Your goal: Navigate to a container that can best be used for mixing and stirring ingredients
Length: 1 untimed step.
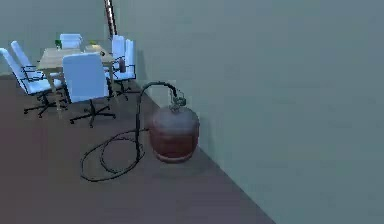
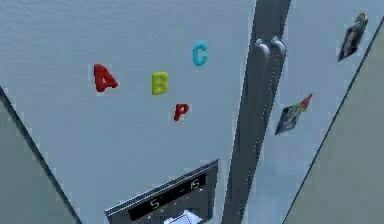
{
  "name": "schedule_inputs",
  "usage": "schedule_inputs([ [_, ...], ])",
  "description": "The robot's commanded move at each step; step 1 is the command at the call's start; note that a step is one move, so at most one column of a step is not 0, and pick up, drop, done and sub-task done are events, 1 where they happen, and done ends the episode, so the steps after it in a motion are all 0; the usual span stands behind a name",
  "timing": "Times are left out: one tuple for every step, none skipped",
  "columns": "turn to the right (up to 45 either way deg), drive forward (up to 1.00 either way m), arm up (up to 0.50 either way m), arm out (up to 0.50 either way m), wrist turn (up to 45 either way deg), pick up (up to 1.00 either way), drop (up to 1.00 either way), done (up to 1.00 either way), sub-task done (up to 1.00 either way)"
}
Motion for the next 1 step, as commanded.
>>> schedule_inputs([
  [-45.0,0.0,0.0,0.0,0.0,0.0,0.0,0.0,0.0],
])
